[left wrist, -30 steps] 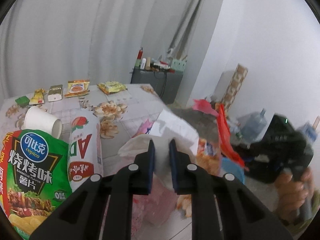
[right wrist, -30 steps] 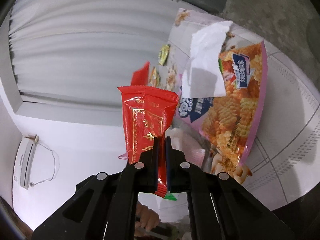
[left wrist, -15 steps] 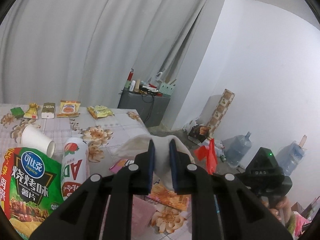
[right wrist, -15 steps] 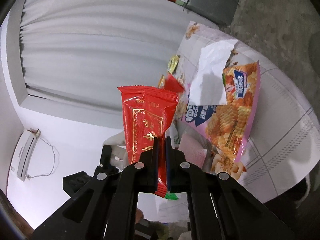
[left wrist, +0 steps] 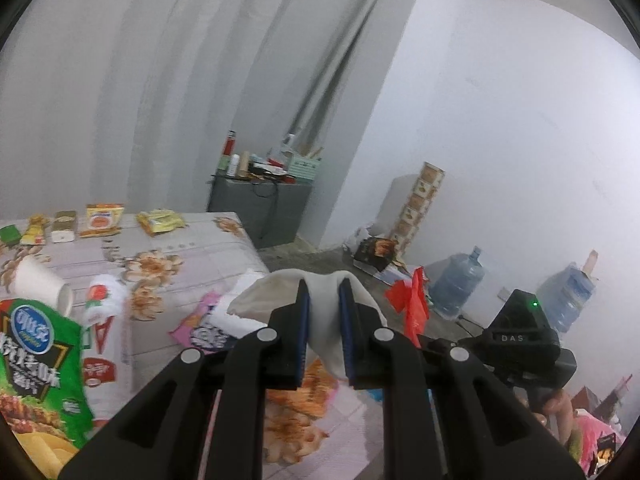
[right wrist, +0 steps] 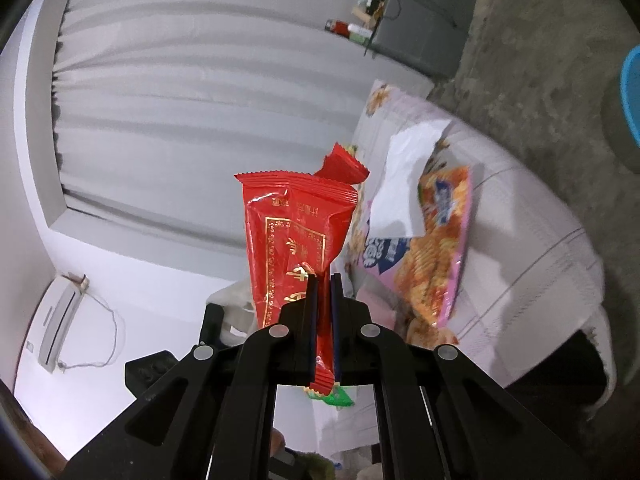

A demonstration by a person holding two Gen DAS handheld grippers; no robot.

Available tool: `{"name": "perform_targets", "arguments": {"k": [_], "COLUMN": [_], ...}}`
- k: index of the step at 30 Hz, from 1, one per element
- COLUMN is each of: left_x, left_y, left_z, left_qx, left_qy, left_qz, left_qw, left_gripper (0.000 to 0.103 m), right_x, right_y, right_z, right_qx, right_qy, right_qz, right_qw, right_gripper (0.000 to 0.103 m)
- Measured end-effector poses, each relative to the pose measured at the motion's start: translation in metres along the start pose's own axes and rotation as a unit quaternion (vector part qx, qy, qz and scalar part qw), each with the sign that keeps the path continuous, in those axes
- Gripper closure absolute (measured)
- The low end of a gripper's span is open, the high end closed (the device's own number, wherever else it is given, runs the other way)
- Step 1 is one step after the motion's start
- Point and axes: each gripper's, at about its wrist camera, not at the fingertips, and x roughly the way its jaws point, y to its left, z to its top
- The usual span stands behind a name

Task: Collect trash
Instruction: 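Grasp the white tissue with the left tool while the right tool grasps the red candy wrapper, then carry tissue and red wrapper over the blue wastebasket and open both tools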

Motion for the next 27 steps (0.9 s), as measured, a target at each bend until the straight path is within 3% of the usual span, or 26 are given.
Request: {"name": "perform_targets", "arguments": {"k": [8, 15, 21, 27], "left_x": [0.046, 0.109, 0.184, 0.275], "left_y": [-0.058, -0.12, -0.178, -0.22], "left_z": [0.002, 0.001, -0.016, -0.052], "left_qx": [0.029, 0.061, 0.101, 0.135], "left_qy": [0.04, 0.098, 0.182, 0.286], "left_qz": [-0.06, -0.113, -0.127, -0.124], "left_qw": [0.9969, 0.9868, 0.9697, 0.9405], "left_gripper": [0.089, 0.089, 0.089, 0.089], "right_x": [-0.057, -0.118, -0.15, -0.15], "right_y": [-0.022, -0.064, -0.123, -0.197], "right_z": [0.013, 0.028, 0.041, 0.055], "right_qx": [0.014, 0.046, 0.102, 0.18], "right_qy": [-0.077, -0.171, -0.221, -0.227], "right_qz": [-0.023, -0.088, -0.154, -0.191], "right_qw": [0.997, 0.98, 0.958, 0.938], "right_gripper": [0.098, 0.098, 0.098, 0.096]}}
